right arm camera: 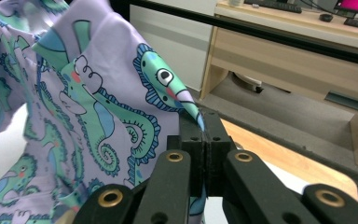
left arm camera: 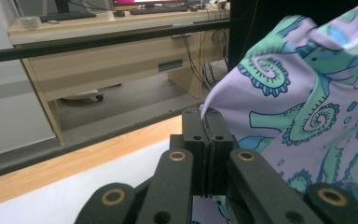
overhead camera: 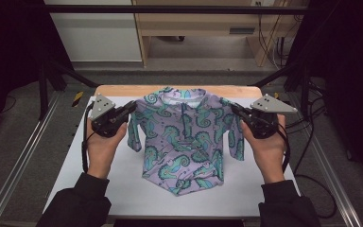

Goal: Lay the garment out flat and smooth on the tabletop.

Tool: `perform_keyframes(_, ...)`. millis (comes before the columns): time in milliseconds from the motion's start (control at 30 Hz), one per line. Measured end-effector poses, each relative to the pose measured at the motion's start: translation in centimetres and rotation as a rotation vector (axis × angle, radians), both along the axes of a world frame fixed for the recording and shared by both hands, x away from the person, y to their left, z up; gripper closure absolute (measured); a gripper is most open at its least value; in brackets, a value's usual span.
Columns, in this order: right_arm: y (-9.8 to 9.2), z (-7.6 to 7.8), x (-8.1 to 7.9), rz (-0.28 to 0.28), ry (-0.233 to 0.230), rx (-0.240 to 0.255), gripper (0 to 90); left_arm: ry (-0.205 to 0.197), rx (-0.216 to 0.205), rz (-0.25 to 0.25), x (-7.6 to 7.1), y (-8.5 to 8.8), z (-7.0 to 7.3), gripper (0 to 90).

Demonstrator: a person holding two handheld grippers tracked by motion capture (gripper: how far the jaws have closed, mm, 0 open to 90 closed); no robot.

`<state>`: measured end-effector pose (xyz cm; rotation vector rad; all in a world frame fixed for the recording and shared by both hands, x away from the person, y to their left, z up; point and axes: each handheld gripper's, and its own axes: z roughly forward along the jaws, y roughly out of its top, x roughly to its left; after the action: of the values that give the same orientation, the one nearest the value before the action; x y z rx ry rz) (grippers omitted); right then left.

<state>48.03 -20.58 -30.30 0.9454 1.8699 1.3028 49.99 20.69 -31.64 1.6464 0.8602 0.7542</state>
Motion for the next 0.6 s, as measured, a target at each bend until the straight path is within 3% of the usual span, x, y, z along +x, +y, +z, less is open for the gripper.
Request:
perform_keyframes(333, 0.1, 2.5, 1.2, -0.012, -0.015, 0.009, 89.8, -0.011, 0.009, 0.013, 1.6, -0.5, 2.6, 90.0)
perform_keyframes(600, 0.3, 3.2, 1.8, -0.017, -0.022, 0.018, 89.8, -0.014, -0.027, 0.017, 2.3, -0.4, 3.5, 90.0)
